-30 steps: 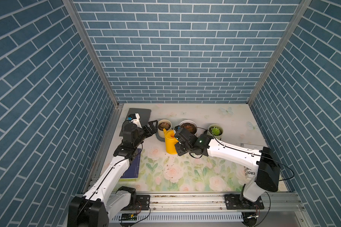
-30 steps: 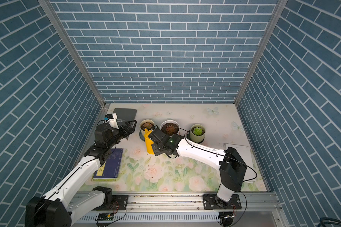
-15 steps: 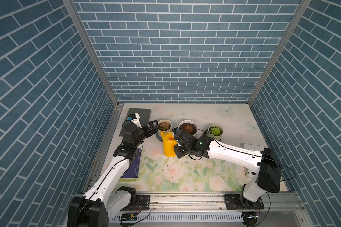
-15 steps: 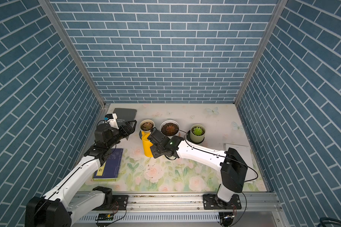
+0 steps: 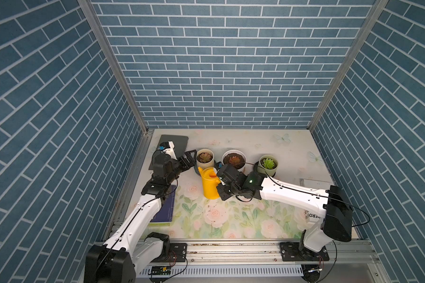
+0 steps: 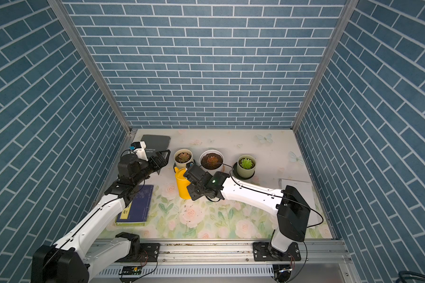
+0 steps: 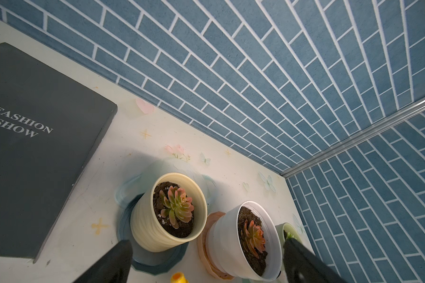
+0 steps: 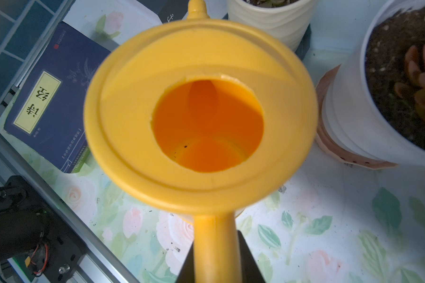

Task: Water the succulent around the soil edge
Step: Water the soil of the potted plant with water.

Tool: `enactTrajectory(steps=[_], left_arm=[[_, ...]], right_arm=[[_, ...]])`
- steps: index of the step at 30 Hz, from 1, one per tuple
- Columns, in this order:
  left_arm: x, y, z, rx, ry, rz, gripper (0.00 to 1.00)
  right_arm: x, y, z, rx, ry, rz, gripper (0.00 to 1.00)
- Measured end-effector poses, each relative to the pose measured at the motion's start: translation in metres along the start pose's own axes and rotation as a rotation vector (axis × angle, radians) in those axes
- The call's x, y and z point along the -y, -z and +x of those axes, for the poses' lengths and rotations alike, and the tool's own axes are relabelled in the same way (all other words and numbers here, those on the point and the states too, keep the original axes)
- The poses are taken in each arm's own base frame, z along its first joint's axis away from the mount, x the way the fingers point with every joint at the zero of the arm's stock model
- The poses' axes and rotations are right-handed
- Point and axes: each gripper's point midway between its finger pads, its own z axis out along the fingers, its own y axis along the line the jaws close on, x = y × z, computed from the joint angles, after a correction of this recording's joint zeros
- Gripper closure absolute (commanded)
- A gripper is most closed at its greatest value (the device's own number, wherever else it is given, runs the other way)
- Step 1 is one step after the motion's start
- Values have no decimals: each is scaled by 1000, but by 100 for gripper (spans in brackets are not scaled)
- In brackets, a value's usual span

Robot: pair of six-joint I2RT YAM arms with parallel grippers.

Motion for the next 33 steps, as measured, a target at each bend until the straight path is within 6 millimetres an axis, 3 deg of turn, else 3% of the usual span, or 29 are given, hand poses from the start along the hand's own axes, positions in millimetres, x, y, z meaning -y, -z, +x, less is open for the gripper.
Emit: enactTrajectory(steps=[4,12,33], left_arm=[[0,0,0,0,0,0,0],[0,0,0,0,0,1,0],[-3,-3,3,-10,3,-9,0]], right_arm=[[13,22,19,12,-7,-1,100],[26,66,28,95,-69,-11,100],[87,100,84,80,-216,181,100]])
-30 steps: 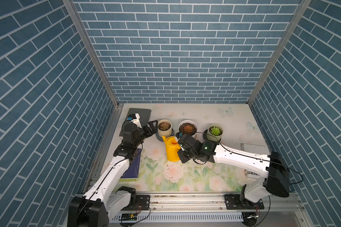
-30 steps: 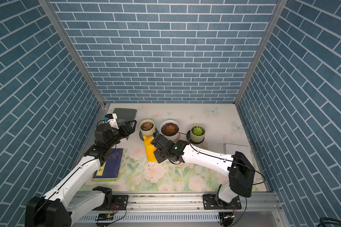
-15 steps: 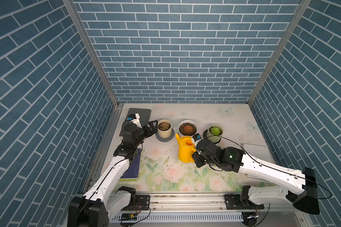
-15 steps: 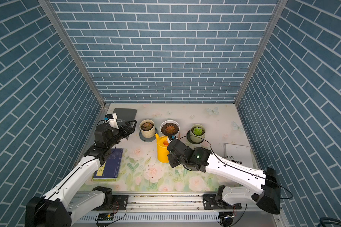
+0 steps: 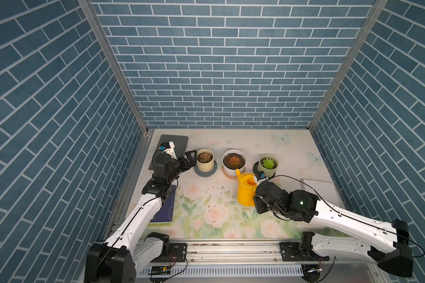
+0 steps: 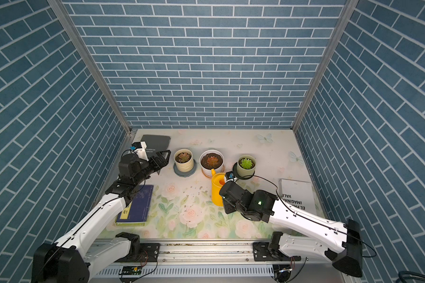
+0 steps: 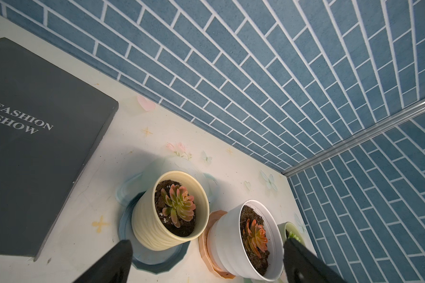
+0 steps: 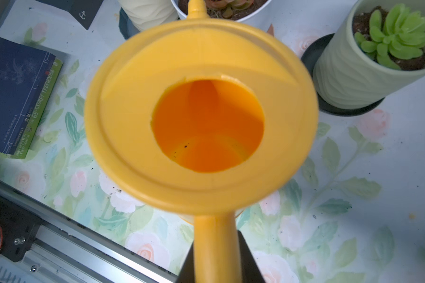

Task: Water the succulent around the soil edge
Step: Water the soil of the potted plant with water.

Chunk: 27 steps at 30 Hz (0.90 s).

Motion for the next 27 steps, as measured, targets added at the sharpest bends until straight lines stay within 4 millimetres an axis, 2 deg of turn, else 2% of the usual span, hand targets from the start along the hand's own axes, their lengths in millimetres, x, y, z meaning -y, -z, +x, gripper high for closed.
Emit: enactTrajectory(steps=[7,14,19,27], left_arm=[[-1,0,0,-2,0,-1,0],[0,0,1,-2,0,-1,0],[0,0,1,-2,0,-1,0],[-1,0,1,-2,1,-2,0]], right_arm=[[13,6,2,11,-26,43,100],[13,2,7,-3,-21,41,100],[0,-1,4,-4,2,-15,100],[-34,-12,-3,5,95,-126,100]])
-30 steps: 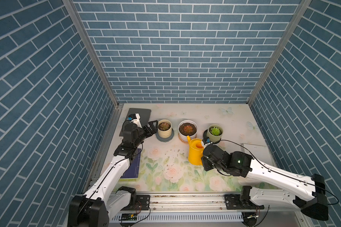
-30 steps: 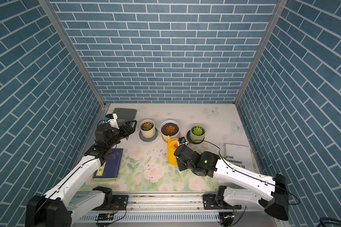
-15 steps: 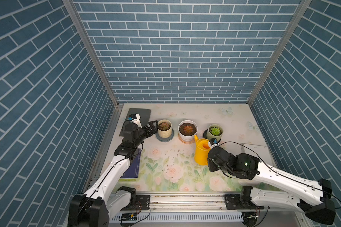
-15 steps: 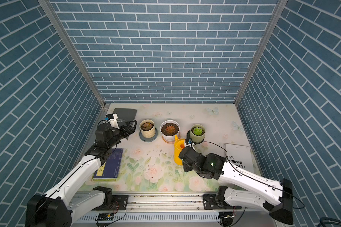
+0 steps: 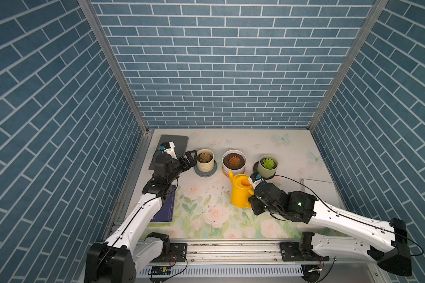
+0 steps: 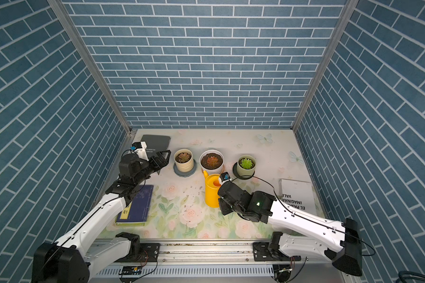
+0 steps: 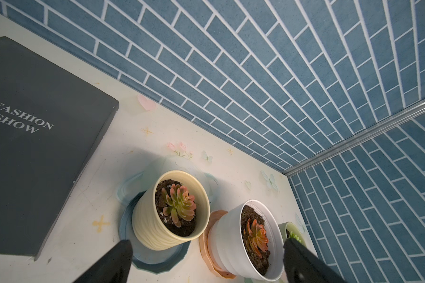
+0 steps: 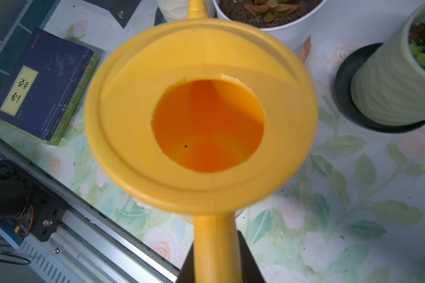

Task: Water the succulent around the soil edge
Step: Water the soil of the potted plant with water.

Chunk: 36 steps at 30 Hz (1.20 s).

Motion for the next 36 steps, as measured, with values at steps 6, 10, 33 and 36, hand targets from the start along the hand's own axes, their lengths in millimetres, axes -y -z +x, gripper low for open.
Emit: enactTrajectory(steps=[6,10,33,36], left_arm=[[0,0,0,0,0,0,0],[0,0,0,0,0,1,0],[0,0,0,0,0,1,0],[0,0,0,0,0,1,0]], right_arm=[[-5,-6,-3,20,6,-18,100],[6,-4,6,25,-16,6,100],[90,49,55,28,-395,272,100],[94,57,54,69,-441,257,100]])
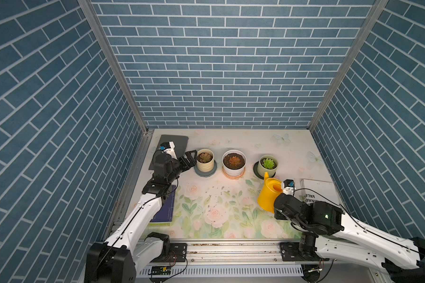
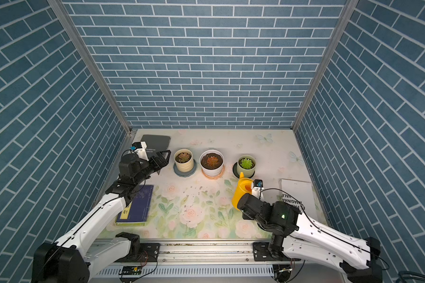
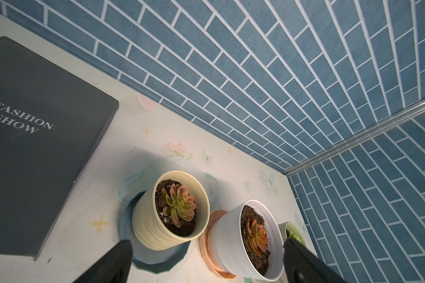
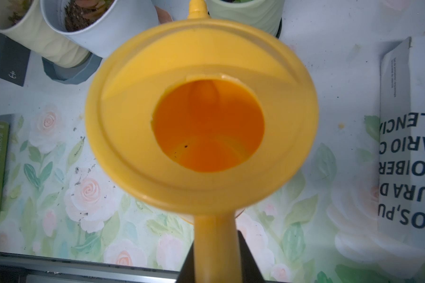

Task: Water the succulent around the soil edge
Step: Water the soil of the potted plant with water.

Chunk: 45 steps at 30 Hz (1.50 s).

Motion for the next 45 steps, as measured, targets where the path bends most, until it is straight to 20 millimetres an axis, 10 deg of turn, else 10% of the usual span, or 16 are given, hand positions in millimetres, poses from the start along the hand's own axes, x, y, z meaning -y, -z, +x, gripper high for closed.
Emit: enactTrajectory(steps=[16,34,45], left_arm=[[0,0,0,0,0,0,0],[0,0,0,0,0,1,0],[0,0,0,-1,0,1,0]], right_arm=[[15,3,-1,21,2,47,100],[-60,-9,-11,42,325,-182,100],[-69,-20,2,-20,399,-192,100]])
